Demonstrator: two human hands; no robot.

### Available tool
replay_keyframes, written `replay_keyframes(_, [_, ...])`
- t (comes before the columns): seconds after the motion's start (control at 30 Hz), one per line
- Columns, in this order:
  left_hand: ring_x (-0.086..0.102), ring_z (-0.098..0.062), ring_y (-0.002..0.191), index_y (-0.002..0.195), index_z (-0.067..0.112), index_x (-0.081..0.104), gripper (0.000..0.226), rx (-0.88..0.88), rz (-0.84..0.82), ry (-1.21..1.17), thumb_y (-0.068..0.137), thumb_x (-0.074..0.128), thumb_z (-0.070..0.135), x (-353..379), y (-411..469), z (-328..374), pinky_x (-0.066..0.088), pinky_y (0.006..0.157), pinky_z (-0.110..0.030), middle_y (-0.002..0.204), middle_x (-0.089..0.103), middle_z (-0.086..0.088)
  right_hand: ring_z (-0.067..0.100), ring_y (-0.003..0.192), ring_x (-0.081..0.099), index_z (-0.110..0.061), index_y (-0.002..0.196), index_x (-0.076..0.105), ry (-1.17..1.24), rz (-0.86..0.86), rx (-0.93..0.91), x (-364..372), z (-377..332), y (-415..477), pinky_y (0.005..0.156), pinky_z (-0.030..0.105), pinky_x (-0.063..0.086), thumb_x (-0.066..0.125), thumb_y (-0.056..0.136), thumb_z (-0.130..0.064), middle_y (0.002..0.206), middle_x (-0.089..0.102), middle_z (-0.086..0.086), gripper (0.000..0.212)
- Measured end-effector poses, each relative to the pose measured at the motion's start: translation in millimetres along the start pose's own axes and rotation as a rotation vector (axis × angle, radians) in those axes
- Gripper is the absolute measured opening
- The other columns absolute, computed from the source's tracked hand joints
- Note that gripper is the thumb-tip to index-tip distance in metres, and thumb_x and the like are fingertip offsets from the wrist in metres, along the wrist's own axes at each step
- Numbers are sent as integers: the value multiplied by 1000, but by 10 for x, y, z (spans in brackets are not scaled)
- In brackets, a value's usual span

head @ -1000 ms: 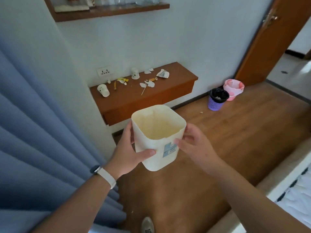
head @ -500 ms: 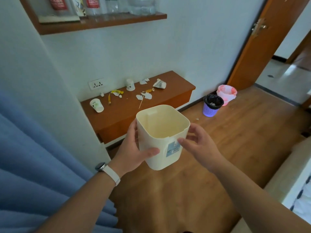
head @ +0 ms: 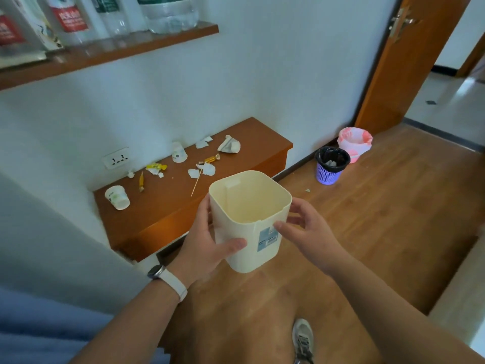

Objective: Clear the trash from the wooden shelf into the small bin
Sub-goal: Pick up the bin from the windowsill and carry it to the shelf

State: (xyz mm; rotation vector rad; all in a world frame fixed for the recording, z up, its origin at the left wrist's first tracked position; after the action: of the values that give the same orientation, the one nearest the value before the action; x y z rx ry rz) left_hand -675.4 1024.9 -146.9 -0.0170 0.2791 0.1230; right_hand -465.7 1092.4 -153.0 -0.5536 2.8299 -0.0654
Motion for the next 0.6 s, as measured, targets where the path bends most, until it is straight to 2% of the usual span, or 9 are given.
replay_keyframes(0.1, [50,9,116,142,45,22,103,-16,15,24,65,88,29,242,479,133,51,76,-13,121,50,38,4,108,59,-44,120,49,1,-8,4,-408,3,376,92,37,55,70,81,-44,117,59,-26,44])
replay_keyframes(0.17, [50,7,118,144,44,22,104,-8,13,37,64,89,32,418,786,238,51,81,-14,126,49,35,4,108,59,-39,124,49,12,-3,-5,-698,3,594,89,33,56,70,81,-44,117,59,-26,48])
replay_keyframes(0.27, [48,4,122,145,43,22,106,-3,9,55,63,89,36,691,1168,360,50,83,-14,130,48,31,0,105,60,-37,122,51,35,-10,-32,-1088,22,868,84,27,56,70,84,-40,113,62,-25,43])
replay_keyframes(0.4, [47,5,122,144,46,21,107,-2,48,71,61,88,44,917,1494,402,49,80,-9,129,46,34,3,106,61,-36,123,51,33,-28,-36,-1418,91,1196,87,34,57,71,82,-41,116,62,-22,46])
replay_keyframes(0.6, [46,9,120,146,41,19,110,-31,67,77,61,89,42,981,1803,407,47,80,-8,129,45,36,5,108,60,-39,123,50,34,-66,-21,-1544,143,1533,91,40,55,69,81,-47,117,62,-22,47])
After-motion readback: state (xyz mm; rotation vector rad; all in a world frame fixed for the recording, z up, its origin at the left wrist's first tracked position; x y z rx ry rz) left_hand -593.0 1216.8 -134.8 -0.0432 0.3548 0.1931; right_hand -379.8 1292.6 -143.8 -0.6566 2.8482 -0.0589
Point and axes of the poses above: each hand's wrist, its own y-axis towards the middle knuckle, its own x-axis out of the palm, z = x × y, the point moved 6 cm from there along y, towards the middle knuckle
